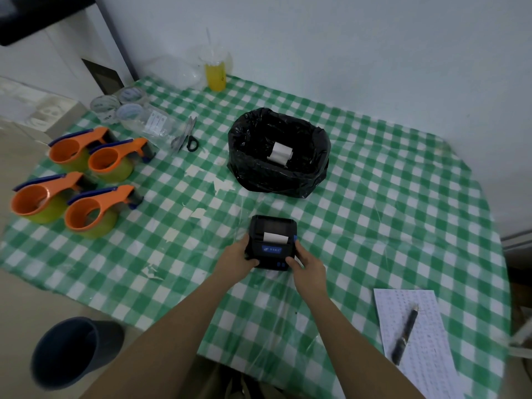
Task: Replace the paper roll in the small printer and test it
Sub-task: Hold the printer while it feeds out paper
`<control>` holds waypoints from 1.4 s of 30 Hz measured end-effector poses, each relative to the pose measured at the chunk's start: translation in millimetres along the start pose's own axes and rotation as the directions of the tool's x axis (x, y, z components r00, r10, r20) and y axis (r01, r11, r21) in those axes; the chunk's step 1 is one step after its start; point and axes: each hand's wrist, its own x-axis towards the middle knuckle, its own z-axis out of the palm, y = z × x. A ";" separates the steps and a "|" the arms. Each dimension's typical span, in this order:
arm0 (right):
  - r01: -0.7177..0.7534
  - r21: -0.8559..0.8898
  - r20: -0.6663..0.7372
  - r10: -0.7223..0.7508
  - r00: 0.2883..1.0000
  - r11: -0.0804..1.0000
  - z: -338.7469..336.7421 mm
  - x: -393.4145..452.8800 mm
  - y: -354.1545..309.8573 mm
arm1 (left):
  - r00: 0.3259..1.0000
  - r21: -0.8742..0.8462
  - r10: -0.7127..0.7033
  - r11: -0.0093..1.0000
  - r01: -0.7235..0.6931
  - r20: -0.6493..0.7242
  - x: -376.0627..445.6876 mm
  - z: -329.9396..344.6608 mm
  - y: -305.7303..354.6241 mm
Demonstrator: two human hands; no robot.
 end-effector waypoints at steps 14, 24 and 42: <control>0.007 -0.026 -0.004 -0.007 1.000 1.000 0.3 0.4 0.0 | 1.000 0.008 0.004 1.000 -0.004 -0.003 -1.1 -1.3 0.5; 0.004 -0.019 -0.010 -0.004 1.000 1.000 0.5 0.6 -0.1 | 1.000 0.011 0.006 1.000 -0.006 -0.006 -1.9 -0.9 1.8; 0.007 0.003 -0.009 -0.007 1.000 1.000 0.9 0.4 0.7 | 1.000 -0.004 0.006 1.000 -0.006 -0.009 -1.4 0.2 1.0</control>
